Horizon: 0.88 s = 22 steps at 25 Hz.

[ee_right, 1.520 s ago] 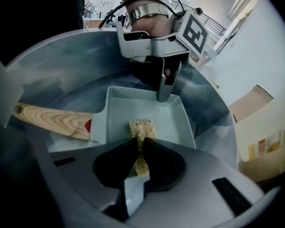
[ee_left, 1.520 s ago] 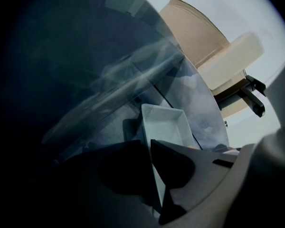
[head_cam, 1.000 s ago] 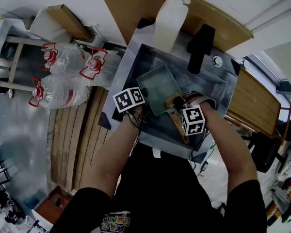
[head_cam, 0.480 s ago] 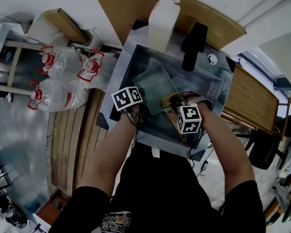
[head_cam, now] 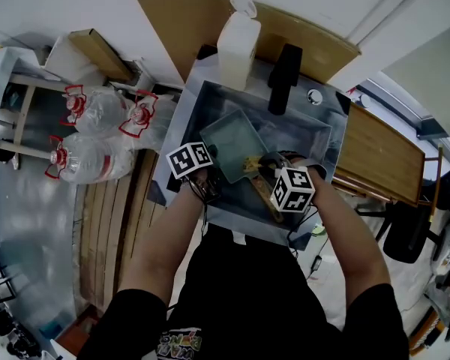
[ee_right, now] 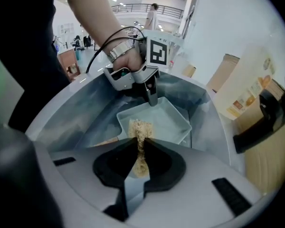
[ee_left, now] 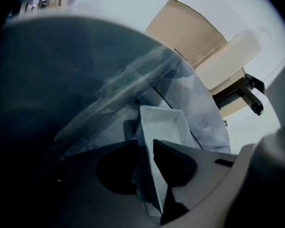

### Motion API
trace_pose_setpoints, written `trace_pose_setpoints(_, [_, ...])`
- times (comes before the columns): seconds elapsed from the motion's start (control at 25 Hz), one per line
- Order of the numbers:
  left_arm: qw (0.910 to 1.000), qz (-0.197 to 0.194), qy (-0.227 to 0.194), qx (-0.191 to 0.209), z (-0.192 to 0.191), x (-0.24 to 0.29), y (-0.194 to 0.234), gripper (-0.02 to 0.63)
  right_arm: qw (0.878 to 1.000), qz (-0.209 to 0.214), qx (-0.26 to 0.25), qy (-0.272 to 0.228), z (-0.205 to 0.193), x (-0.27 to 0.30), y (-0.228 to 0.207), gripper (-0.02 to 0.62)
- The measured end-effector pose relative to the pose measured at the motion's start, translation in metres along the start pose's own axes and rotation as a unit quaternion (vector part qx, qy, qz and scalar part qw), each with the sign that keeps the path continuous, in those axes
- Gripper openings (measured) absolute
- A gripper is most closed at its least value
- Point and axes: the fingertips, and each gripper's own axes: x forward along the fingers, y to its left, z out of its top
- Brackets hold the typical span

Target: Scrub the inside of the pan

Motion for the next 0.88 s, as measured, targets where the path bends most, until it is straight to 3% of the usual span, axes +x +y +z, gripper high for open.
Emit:
trace_pose_setpoints(0.24, [0.9990, -0.021, -0.021, 0.034, 0.006, -0.030, -0.023, 0.109, 0.992, -0.023, 0.106, -0.065, 0.010, -0.027, -0.006, 0.051])
trace_pose_setpoints(0.56, [0.9918, -0.056, -0.080, 0.082, 0.012, -0.085, -0.062, 0.085, 0.962, -0.063, 0.210, -0.162, 0.027, -0.076, -0.016, 0.051])
trace_pose_setpoints(0.72, [0.9791, -0.070, -0.117, 0.151, 0.008, -0.122, -0.093, 0.044, 0.942, -0.076, 0.251, -0.209, 0.036, -0.106, -0.019, 0.051])
trace_pose_setpoints(0.88, [0.9591, -0.077, -0.160, 0.220, -0.001, -0.159, -0.117, 0.009, 0.919, -0.083, 0.284, -0.260, 0.041, -0.133, -0.019, 0.051])
